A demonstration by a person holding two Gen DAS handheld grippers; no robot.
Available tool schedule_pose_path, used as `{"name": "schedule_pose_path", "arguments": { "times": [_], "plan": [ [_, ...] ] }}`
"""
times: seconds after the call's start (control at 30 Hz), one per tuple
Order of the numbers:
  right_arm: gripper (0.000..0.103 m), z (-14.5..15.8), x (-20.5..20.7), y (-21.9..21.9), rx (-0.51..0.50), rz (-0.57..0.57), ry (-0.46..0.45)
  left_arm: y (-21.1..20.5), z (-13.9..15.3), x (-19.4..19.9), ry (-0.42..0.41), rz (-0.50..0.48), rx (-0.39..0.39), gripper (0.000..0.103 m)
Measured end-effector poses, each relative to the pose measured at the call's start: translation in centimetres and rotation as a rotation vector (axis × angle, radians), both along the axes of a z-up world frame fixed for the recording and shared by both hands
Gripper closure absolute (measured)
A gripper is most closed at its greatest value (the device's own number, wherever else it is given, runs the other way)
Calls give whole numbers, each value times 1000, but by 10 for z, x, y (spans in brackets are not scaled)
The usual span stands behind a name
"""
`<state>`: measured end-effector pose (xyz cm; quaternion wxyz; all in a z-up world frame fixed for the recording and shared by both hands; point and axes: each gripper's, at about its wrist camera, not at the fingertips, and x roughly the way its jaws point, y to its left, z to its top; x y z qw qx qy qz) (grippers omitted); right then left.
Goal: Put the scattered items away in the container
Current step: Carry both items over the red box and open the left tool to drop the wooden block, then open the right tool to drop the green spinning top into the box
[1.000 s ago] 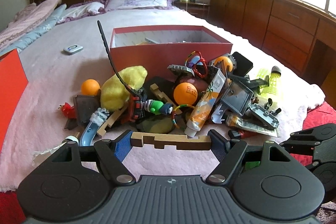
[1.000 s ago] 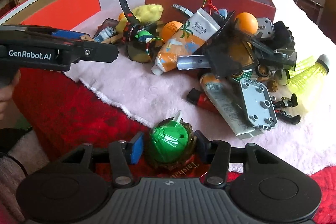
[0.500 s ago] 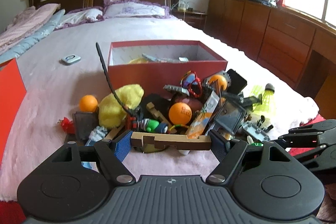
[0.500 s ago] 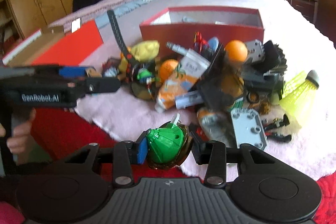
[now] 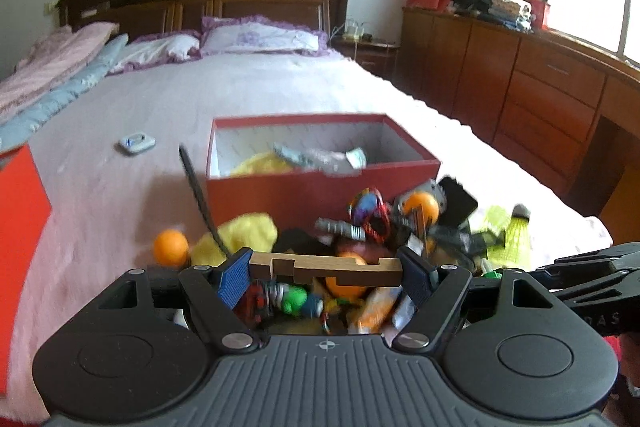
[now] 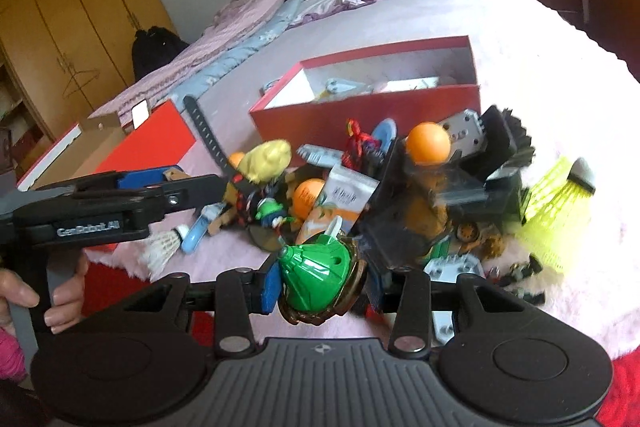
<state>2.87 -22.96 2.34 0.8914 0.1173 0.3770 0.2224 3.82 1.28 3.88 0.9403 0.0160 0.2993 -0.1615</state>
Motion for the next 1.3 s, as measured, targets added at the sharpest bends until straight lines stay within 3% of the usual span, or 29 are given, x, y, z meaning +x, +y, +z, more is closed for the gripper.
{"name": "schedule_pose_path", "arguments": {
  "times": [0.47, 0.63, 0.9, 1.07, 1.13, 1.3],
  "plan": [
    [59, 28, 77, -19, 62, -61, -40, -20, 37, 81, -89, -13, 56, 27],
    [59, 33, 116, -26, 98, -106, -33, -22, 36, 124, -55, 7, 47, 27],
    [59, 20, 180, -24, 40, -176, -17, -32, 9, 193, 53, 58, 100, 27],
    [57, 4, 203, -17, -15, -206, 13, -35, 7, 200, 63, 64, 100, 25],
    [52, 3, 205, -16, -18, -227, 14, -36, 8, 198, 58, 62, 100, 22],
    [52, 10, 196, -14, -13, -211, -27, -36, 14, 188, 46, 69, 111, 19]
  ]
}}
